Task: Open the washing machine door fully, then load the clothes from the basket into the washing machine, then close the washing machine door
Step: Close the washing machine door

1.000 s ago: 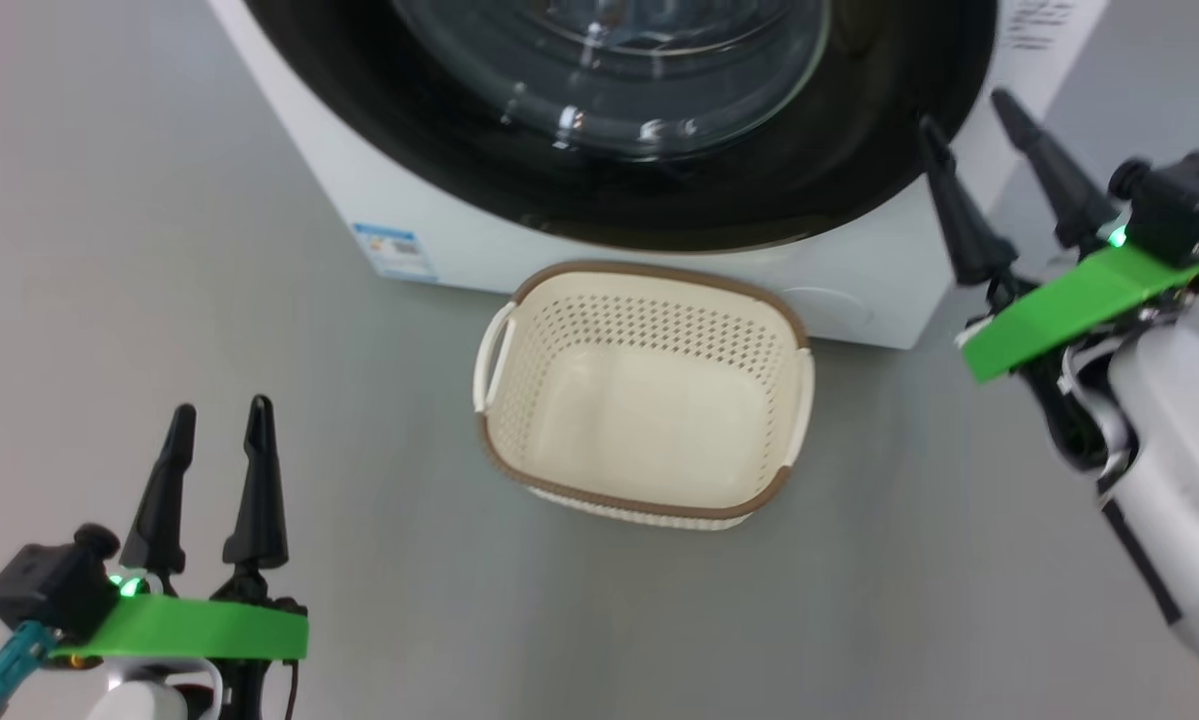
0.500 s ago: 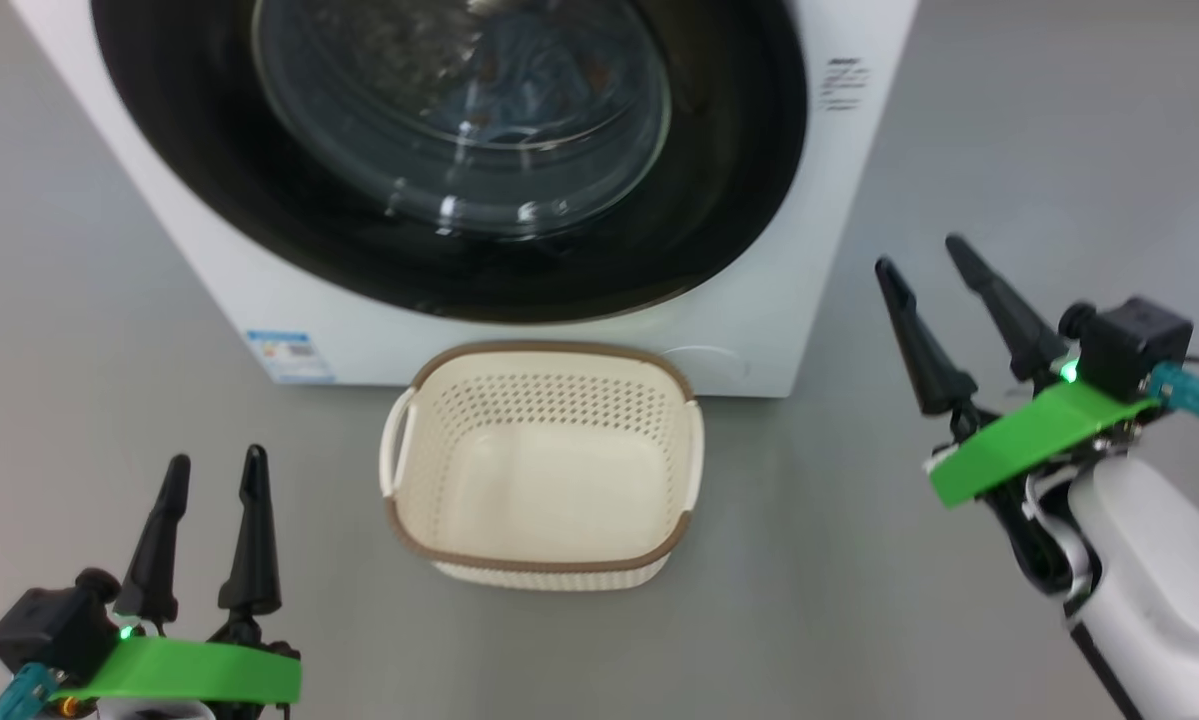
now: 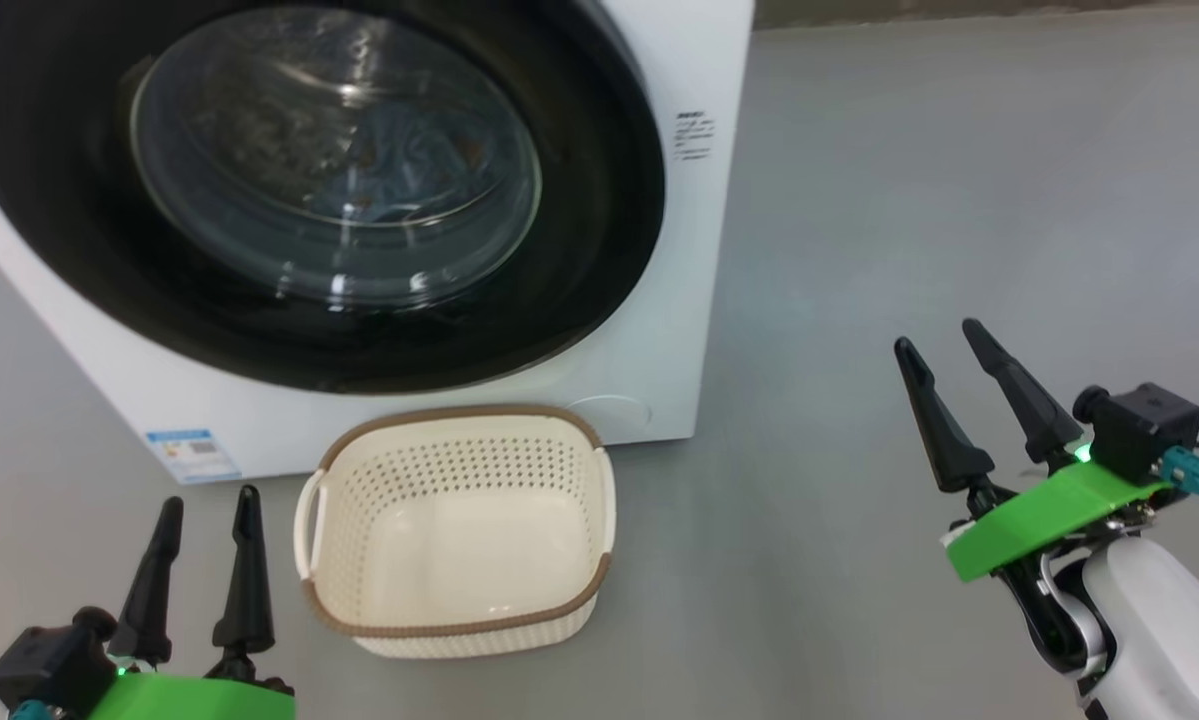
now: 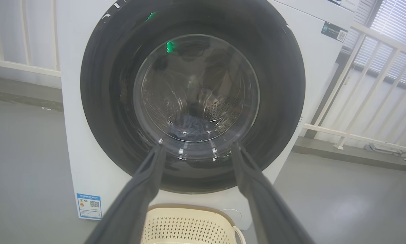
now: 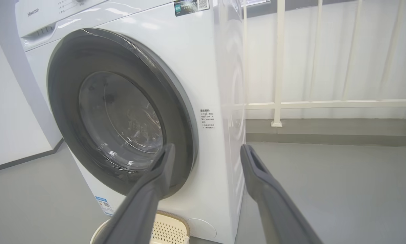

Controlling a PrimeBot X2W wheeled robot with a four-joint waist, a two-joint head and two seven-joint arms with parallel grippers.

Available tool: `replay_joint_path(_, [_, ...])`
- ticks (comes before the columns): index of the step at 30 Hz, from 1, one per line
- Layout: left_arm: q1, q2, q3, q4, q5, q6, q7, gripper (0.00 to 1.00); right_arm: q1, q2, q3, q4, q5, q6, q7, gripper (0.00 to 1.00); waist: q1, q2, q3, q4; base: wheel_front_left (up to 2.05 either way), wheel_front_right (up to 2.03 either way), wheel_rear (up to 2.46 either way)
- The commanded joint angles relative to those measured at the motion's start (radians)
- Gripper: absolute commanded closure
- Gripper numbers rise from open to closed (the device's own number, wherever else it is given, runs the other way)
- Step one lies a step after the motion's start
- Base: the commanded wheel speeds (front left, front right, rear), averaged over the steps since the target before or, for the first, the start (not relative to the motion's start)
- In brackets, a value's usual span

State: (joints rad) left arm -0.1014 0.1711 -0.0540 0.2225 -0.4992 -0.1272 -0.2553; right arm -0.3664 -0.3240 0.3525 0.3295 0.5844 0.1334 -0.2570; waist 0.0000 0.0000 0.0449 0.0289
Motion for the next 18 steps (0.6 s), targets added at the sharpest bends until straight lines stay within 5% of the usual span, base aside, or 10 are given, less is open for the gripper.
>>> replay_joint_path(1, [-0.012, 0.019, 0.037, -0.026, 0.000, -0.003, -0.006, 0.00, 0.018, -0.008, 0.001, -0.029, -0.014, -0.003, -0.005, 0.00, 0.0000, 0.0000, -0.032, -0.038, 0.00, 0.00, 0.00])
replay_joint_path(18, [0.011, 0.015, 0.048, -0.043, -0.023, -0.003, -0.006, 0.00, 0.133, 0.032, -0.113, -0.082, -0.054, -0.003, -0.005, 0.00, 0.0000, 0.0000, -0.041, -0.076, 0.00, 0.00, 0.00])
